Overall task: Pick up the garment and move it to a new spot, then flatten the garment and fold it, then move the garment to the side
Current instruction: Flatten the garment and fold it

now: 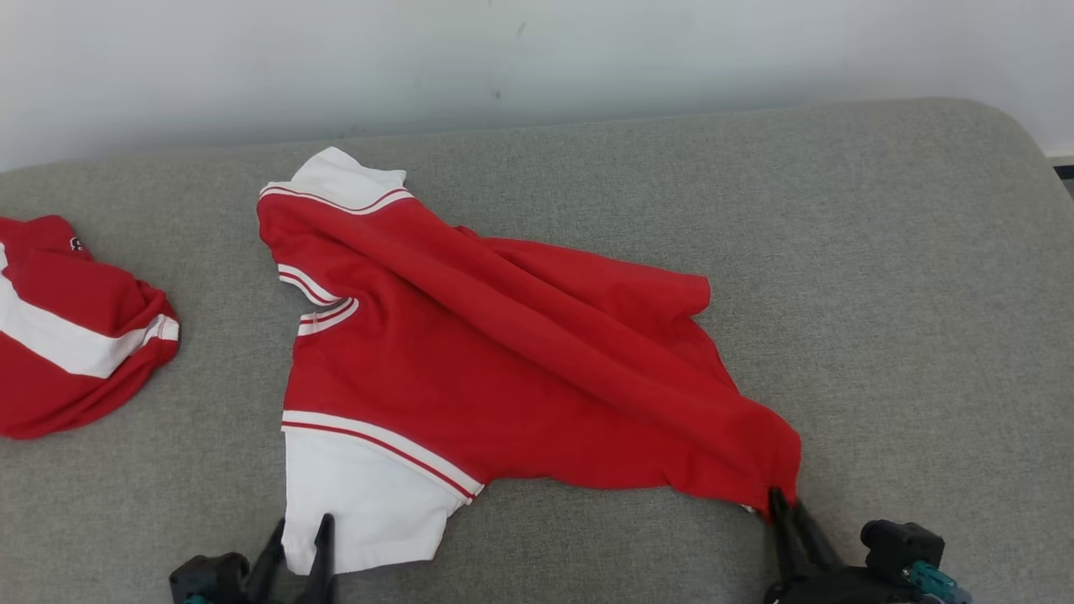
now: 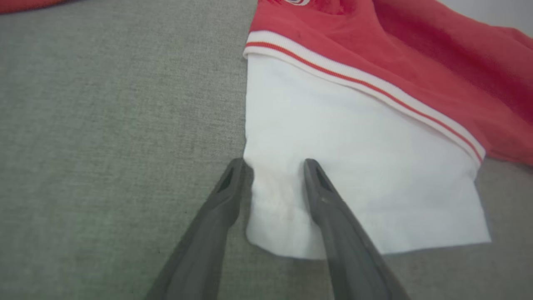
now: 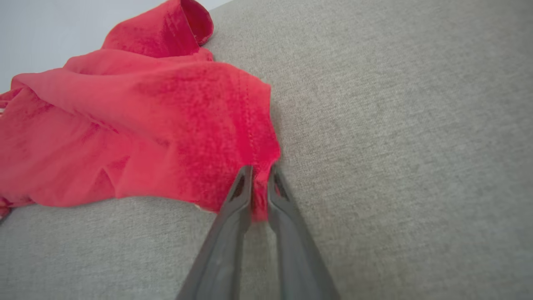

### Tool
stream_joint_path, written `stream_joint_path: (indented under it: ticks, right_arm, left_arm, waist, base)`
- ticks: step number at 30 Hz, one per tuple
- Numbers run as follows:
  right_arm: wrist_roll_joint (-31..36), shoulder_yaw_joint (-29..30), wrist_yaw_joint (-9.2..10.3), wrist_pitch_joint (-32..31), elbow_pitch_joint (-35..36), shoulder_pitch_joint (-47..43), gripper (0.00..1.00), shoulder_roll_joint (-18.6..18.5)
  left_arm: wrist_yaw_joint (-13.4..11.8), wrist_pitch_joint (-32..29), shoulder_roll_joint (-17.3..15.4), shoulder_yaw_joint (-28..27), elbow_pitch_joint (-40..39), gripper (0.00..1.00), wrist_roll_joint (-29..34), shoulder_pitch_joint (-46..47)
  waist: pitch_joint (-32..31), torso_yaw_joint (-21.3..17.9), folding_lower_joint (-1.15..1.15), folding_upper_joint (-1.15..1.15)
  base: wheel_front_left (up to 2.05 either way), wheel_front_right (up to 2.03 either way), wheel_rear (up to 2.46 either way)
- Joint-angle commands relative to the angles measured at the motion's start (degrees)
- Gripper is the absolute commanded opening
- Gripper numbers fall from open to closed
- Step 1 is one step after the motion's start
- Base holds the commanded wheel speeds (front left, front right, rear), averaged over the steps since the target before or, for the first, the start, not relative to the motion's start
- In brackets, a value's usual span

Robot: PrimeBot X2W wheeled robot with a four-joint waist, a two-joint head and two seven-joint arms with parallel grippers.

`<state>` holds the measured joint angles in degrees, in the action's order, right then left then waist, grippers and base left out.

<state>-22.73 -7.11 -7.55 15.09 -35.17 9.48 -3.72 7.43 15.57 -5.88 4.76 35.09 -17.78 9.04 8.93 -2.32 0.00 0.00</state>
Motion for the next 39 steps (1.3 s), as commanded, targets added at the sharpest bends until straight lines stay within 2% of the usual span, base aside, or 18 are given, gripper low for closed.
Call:
stream_joint_path:
  ticks: [1, 5, 10, 19, 25, 29, 34, 37, 38, 39]
  right_arm:
    - [-2.1, -1.16, 0.13, 0.09, -1.07, 0.7, 0.0, 0.14]
    - [-4.68, -2.81, 0.13, 0.07, -1.71, 0.86, 0.0, -0.31]
    - [-5.3, -2.44, 0.13, 0.07, 0.79, -0.46, 0.0, -1.15]
    - [-5.58, -2.02, 0.13, 0.07, 11.03, -1.18, 0.0, -1.78]
    - [-6.32, -3.61, 0.13, 0.07, 15.1, 3.89, 0.0, -4.19]
    - [-8.64, -4.61, 0.13, 0.07, 16.09, 12.05, 0.0, -6.18]
    - [-12.36, -4.57, 0.13, -2.18, 15.67, 26.82, 0.0, -8.12]
    - [-13.76, -4.03, 0.13, -4.84, 14.58, 37.34, 0.0, -9.44]
    - [-14.74, -3.24, 0.13, -7.05, 13.5, 44.27, 0.0, -10.54]
    - [-15.11, -2.64, 0.13, -8.12, 13.2, 48.35, 0.0, -11.08]
  left_arm:
    - [0.12, -0.81, 0.64, 1.67, 2.03, 0.0, -1.22, -0.16]
    - [0.0, -0.81, 0.21, 3.0, 2.79, 0.0, -3.2, -0.28]
    - [-0.01, -0.61, -0.55, 2.42, -0.14, 0.0, -4.02, -1.46]
    - [-0.01, -0.41, -1.63, -0.32, -14.29, 0.0, -4.94, -1.76]
    - [-0.01, -0.41, -5.18, 2.0, -19.91, 0.0, -5.71, 4.77]
    - [-0.01, -2.36, -10.27, 6.07, -21.61, 0.0, -7.16, 15.32]
    - [-0.01, -8.38, -15.47, 8.57, -22.19, 0.0, -12.52, 33.64]
    - [-0.01, -11.61, -17.18, 9.88, -20.63, 0.0, -15.7, 46.64]
    - [-0.01, -13.35, -17.6, 10.94, -18.89, 0.0, -16.75, 55.04]
    - [-0.01, -14.31, -17.37, 11.57, -17.79, 0.0, -17.31, 59.7]
  waist:
    - [-0.17, -0.05, 0.0, 0.0]
    - [-0.6, -0.15, 0.0, 0.0]
    - [-1.13, -0.04, 0.0, 0.0]
    - [-1.89, 0.08, 0.0, 0.0]
    - [-1.18, -0.14, 0.0, 0.0]
    - [1.34, -0.79, 0.0, 0.0]
    - [8.51, -1.53, 0.0, 0.0]
    - [14.21, -1.73, 0.0, 0.0]
    - [17.85, -1.48, 0.0, 0.0]
    - [19.87, -1.21, 0.0, 0.0]
  base:
    - [0.0, 0.0, 0.0]
    - [0.0, 0.0, 0.0]
    - [0.0, 0.0, 0.0]
    - [0.0, 0.0, 0.0]
    - [0.0, 0.0, 0.0]
    - [0.0, 0.0, 0.0]
    - [0.0, 0.0, 0.0]
    - [0.0, 0.0, 0.0]
    - [0.0, 0.0, 0.0]
    - [0.0, 0.0, 0.0]
